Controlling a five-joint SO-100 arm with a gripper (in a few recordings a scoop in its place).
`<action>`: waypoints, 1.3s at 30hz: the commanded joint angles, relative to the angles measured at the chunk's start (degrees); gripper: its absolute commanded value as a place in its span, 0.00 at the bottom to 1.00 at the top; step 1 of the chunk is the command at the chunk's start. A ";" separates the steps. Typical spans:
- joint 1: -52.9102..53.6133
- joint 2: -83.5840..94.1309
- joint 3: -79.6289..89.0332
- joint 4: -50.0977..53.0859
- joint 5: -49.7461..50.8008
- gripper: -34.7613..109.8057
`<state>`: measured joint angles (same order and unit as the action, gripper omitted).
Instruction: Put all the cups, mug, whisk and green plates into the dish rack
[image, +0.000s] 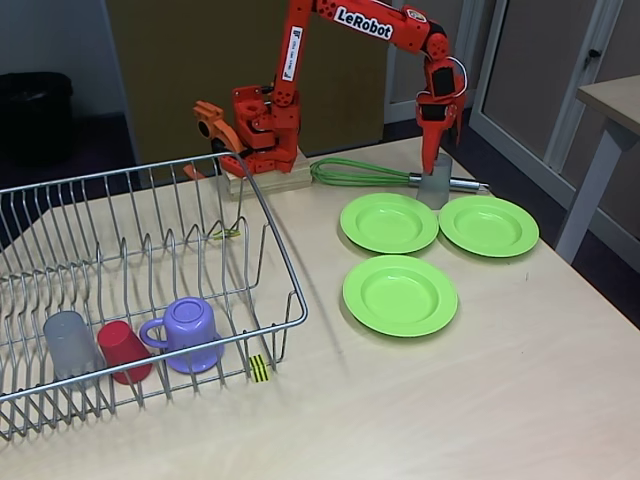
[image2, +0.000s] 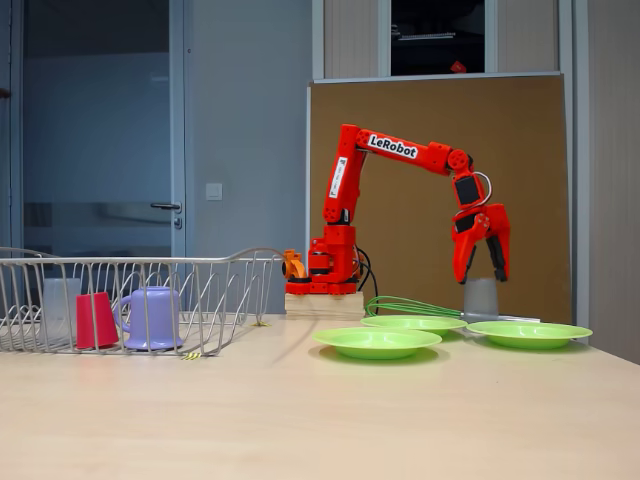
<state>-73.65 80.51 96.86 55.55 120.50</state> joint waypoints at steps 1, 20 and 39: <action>-0.79 0.18 -0.88 -0.70 0.53 0.55; 2.29 -2.72 3.96 -5.27 -4.13 0.42; 7.12 0.53 -11.16 15.21 -14.85 0.35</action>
<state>-66.88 76.90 90.44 66.09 106.44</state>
